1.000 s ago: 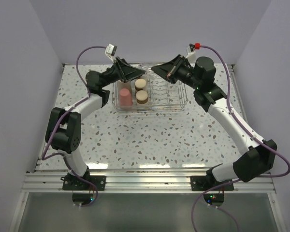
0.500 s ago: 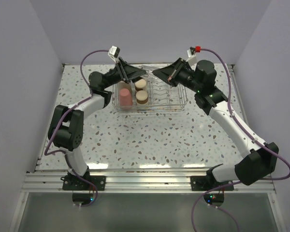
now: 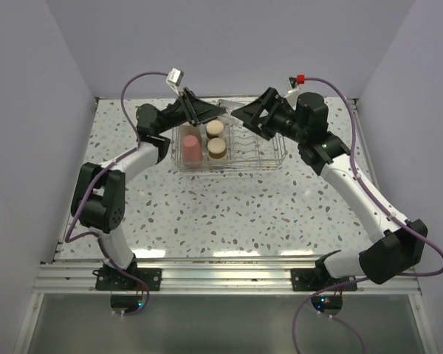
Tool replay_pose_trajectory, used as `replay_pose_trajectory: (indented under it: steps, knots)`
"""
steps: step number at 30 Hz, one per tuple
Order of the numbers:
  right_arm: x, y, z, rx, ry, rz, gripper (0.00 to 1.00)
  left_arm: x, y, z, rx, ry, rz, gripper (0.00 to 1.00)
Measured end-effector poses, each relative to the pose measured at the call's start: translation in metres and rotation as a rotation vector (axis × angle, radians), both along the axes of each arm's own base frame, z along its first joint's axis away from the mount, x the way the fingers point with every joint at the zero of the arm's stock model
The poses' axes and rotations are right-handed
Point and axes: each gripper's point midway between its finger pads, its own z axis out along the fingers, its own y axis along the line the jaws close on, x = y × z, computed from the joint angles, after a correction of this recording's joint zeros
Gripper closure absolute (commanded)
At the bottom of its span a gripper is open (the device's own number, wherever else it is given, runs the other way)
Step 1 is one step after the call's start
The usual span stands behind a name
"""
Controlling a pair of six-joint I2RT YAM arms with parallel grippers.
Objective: Load the cups into the dish rack
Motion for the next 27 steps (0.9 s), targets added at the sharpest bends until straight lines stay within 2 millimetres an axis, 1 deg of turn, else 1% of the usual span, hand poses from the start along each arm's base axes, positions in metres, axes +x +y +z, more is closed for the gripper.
replay_pose_trajectory:
  steps: [1,2,5,7,10,12,14,15,17,18,19,21,22,24,27]
  knots:
    - [0.0,-0.003,-0.007,-0.03,0.016,-0.01,0.13,0.002,0.0,0.0,0.02,-0.012,0.015,1.0]
    - [0.0,-0.006,-0.013,-0.053,0.032,-0.02,0.11,0.003,-0.001,0.001,0.04,-0.029,0.029,1.0]
    - [0.002,-0.023,-0.027,-0.108,0.074,-0.063,0.07,0.007,-0.002,0.008,0.088,-0.09,0.069,1.0]
    - [0.004,-0.043,-0.029,-0.126,0.09,-0.111,0.07,0.011,-0.006,0.011,0.118,-0.12,0.088,1.0]
    - [0.005,-0.084,-0.028,-0.141,0.099,-0.208,0.05,0.016,-0.017,0.009,0.179,-0.152,0.107,1.0]
    - [0.003,-0.112,-0.026,-0.168,0.101,-0.285,0.04,0.021,-0.03,0.008,0.235,-0.181,0.118,1.0]
    - [-0.003,-0.129,-0.025,-0.202,0.1,-0.335,0.04,0.028,-0.051,0.012,0.291,-0.228,0.126,1.0]
    - [-0.008,-0.134,-0.025,-0.222,0.101,-0.35,0.04,0.032,-0.062,0.012,0.315,-0.253,0.131,1.0]
    - [-0.016,-0.14,-0.026,-0.261,0.107,-0.361,0.04,0.036,-0.081,0.007,0.37,-0.282,0.131,1.0]
    - [-0.018,-0.143,-0.027,-0.279,0.109,-0.365,0.04,0.039,-0.091,0.003,0.401,-0.297,0.137,1.0]
    - [-0.02,-0.145,-0.028,-0.297,0.116,-0.371,0.04,0.043,-0.101,-0.005,0.445,-0.303,0.144,1.0]
    - [-0.024,-0.149,-0.033,-0.327,0.134,-0.374,0.04,0.051,-0.119,-0.026,0.544,-0.316,0.171,1.0]
    - [-0.025,-0.151,-0.036,-0.345,0.146,-0.381,0.04,0.055,-0.127,-0.041,0.61,-0.322,0.183,1.0]
    - [-0.03,-0.154,-0.042,-0.373,0.168,-0.379,0.04,0.063,-0.136,-0.064,0.704,-0.332,0.205,1.0]
    - [-0.034,-0.159,-0.048,-0.41,0.189,-0.383,0.04,0.064,-0.146,-0.109,0.843,-0.328,0.196,1.0]
